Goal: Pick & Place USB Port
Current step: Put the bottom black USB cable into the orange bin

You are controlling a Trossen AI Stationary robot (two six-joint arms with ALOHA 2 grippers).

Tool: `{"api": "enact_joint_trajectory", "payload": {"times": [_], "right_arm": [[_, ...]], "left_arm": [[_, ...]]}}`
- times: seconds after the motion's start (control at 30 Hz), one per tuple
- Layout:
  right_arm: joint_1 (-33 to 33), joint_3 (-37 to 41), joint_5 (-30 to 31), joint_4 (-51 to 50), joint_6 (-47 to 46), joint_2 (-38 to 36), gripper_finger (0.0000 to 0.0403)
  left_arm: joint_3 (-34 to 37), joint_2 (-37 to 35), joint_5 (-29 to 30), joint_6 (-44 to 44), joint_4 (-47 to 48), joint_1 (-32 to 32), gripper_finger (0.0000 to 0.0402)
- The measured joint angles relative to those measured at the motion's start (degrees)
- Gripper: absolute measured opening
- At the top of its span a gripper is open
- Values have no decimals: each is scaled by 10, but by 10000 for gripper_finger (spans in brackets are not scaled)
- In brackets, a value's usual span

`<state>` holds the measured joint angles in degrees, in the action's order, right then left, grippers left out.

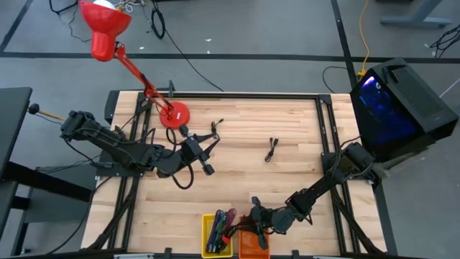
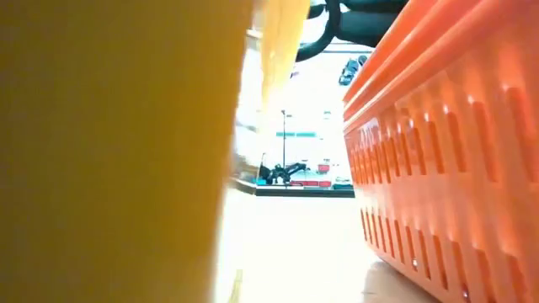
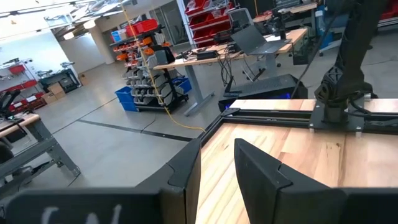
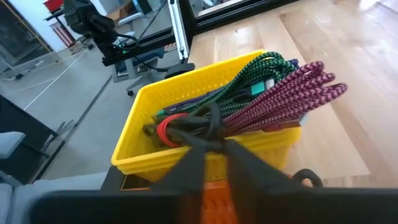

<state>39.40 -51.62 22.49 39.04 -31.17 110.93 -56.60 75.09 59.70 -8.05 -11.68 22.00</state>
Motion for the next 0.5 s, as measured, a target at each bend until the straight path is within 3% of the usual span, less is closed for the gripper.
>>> {"api": "enact_joint_trajectory", "payload": {"times": [0.1, 0.3, 0.5], "right_arm": [[0, 0, -7, 0, 17, 0, 11], [1, 0, 13, 3, 15, 0, 2], [1, 0, -14, 4, 20, -3, 2]], "left_arm": [[0, 0, 0, 0, 0, 0, 103], [0, 0, 0, 0, 0, 0, 103], [0, 0, -12, 26, 14, 0, 103]]}}
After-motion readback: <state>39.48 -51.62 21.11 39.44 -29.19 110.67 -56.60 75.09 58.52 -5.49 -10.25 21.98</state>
